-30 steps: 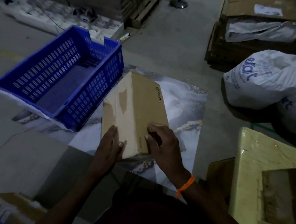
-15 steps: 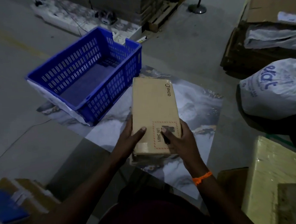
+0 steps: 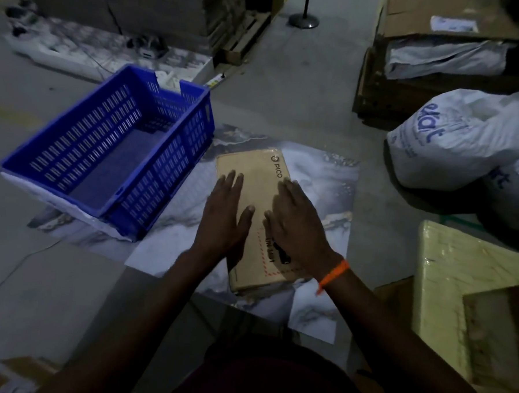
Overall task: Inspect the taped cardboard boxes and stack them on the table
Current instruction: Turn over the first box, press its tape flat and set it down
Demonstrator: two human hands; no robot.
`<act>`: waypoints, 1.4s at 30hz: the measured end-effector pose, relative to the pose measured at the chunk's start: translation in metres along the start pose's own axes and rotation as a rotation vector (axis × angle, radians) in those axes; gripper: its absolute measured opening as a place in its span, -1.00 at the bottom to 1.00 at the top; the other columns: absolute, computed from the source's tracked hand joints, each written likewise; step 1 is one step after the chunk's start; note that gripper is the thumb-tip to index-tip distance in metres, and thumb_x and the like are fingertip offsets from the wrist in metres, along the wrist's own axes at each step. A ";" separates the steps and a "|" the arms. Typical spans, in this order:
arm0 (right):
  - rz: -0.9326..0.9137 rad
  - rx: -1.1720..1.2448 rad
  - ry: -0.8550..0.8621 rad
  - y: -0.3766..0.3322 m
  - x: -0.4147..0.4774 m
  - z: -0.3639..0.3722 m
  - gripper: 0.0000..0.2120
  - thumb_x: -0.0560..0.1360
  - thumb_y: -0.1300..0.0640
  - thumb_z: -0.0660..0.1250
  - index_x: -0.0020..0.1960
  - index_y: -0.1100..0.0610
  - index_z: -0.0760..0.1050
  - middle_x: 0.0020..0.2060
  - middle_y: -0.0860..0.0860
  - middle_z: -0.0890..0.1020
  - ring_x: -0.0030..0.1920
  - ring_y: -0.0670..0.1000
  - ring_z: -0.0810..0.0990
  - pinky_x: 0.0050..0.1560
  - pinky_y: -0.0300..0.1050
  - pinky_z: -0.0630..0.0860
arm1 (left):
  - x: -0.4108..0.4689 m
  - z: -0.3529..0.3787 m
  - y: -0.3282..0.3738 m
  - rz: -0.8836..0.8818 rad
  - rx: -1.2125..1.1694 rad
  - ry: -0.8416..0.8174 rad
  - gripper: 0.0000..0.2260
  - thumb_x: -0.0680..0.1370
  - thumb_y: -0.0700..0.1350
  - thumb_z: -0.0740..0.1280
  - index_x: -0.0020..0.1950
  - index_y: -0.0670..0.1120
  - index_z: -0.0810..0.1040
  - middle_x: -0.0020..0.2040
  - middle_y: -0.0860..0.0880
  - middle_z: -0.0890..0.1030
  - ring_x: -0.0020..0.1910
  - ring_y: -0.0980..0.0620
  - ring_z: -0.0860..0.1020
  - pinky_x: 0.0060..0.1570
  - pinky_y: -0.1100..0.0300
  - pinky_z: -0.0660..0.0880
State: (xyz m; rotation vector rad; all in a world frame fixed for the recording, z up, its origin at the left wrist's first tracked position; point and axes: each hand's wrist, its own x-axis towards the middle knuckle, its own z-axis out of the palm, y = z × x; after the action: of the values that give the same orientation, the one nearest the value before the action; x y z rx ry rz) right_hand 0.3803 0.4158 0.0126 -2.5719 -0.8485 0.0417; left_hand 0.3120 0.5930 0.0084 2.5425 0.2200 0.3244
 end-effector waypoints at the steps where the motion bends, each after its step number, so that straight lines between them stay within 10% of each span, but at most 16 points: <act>1: -0.032 -0.032 -0.022 -0.002 0.015 0.002 -0.40 0.67 -0.08 0.04 0.55 0.32 0.29 0.58 0.26 0.28 0.61 0.21 0.21 0.55 0.21 0.28 | 0.015 0.000 0.001 -0.011 0.099 -0.051 -0.37 0.66 0.10 0.16 0.65 -0.15 0.09 0.65 -0.17 0.07 0.63 -0.16 0.03 0.56 -0.20 0.08; 28: -0.127 -0.103 -0.084 0.000 -0.002 0.004 -0.36 0.68 -0.09 -0.14 0.61 0.22 0.25 0.61 0.16 0.29 0.63 0.13 0.20 0.58 0.25 0.17 | -0.022 0.015 0.009 0.020 0.311 -0.181 -0.34 0.67 0.20 -0.27 0.64 -0.13 0.11 0.65 -0.18 0.04 0.64 -0.16 0.03 0.51 -0.38 -0.05; 42: -0.164 -0.135 -0.025 0.008 -0.061 0.011 -0.43 0.71 -0.07 0.00 0.66 0.13 0.16 0.66 0.04 0.16 0.66 0.04 0.08 0.56 0.23 0.22 | -0.085 0.022 0.019 0.105 0.221 -0.093 -0.46 0.71 0.08 0.03 0.62 -0.18 0.20 0.64 -0.19 0.13 0.63 -0.18 0.08 0.50 -0.29 0.15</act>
State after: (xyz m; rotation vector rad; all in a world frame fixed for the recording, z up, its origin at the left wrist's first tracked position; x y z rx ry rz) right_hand 0.3332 0.3792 -0.0068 -2.6204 -1.1030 -0.0338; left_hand 0.2382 0.5469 -0.0143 2.7861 0.0909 0.2321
